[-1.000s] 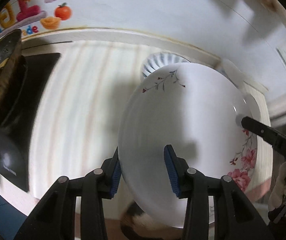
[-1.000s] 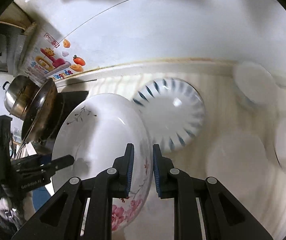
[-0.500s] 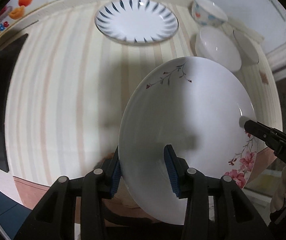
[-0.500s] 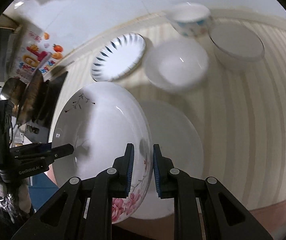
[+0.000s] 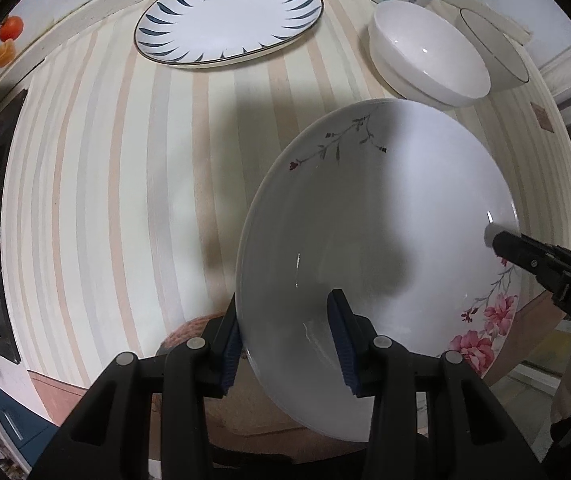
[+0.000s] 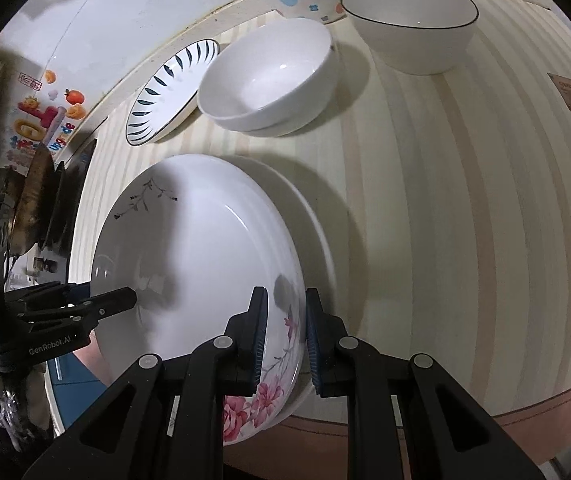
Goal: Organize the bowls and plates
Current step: 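Carry the pink-flower plate over the grey-flower plate and lower it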
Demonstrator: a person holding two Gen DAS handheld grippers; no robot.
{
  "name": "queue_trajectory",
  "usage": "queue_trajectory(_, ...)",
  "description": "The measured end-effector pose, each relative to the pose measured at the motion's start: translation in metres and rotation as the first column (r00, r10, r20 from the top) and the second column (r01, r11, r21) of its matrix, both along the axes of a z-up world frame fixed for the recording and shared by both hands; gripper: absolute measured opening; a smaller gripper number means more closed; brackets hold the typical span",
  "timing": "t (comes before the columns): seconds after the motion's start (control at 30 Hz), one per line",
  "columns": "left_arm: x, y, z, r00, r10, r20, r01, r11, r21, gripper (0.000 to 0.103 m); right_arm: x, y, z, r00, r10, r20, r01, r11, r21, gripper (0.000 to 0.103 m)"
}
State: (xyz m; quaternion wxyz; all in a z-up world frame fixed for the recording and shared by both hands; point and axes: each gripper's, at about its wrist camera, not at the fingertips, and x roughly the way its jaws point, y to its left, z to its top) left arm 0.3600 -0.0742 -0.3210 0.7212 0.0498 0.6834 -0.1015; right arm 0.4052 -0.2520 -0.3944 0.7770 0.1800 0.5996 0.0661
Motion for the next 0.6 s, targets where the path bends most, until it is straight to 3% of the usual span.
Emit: queue_trajectory(0.6, -0.001, -0.014, -0.023, 1.0, 0.006, -0.016, -0.006, 0.999, 0.042, 0.038, 0.001, 0.0, 0.004, 1.0, 0.014, 0.015, -0.014, 1.0, -0.007, 0.02)
